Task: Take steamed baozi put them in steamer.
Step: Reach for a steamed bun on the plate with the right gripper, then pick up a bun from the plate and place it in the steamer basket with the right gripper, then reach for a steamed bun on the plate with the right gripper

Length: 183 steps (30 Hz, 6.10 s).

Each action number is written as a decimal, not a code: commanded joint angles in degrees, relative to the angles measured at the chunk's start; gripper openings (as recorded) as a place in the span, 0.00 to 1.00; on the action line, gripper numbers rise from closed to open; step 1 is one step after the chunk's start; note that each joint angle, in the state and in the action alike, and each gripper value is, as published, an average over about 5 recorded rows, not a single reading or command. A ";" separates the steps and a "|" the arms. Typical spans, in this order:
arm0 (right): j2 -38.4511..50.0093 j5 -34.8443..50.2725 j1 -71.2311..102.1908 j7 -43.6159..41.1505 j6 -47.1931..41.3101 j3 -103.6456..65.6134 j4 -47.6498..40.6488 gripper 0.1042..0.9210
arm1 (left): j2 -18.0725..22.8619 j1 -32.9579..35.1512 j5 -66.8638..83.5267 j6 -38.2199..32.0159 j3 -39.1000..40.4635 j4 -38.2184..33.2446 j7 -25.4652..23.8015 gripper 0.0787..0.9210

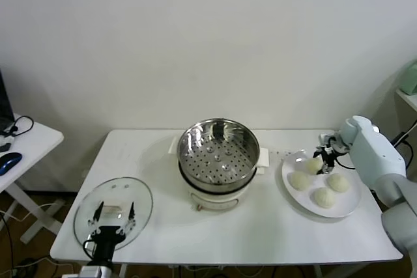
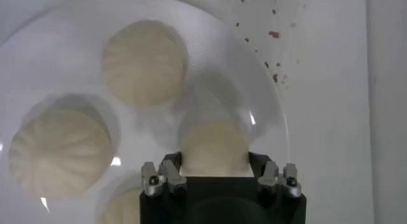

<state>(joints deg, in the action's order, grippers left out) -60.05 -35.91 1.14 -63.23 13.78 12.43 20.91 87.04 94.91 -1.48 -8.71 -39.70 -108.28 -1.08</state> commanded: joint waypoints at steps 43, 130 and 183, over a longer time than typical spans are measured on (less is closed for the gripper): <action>-9.53 11.54 -24.49 -7.40 9.94 43.43 48.19 0.70 | -0.04 2.54 0.31 0.28 0.73 -2.89 0.78 0.88; 24.82 41.38 -10.11 -9.75 -13.49 36.91 34.94 0.88 | 0.21 2.11 1.19 0.45 0.84 -3.97 2.95 0.88; 7.58 29.35 -0.26 -7.84 -10.00 27.18 19.93 0.76 | 1.07 1.18 1.68 0.53 0.66 -1.13 3.99 0.88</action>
<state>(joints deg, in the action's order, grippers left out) -52.14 -6.27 0.65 -71.05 3.75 39.84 41.24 88.06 96.15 0.31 -8.26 -39.12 -109.49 2.86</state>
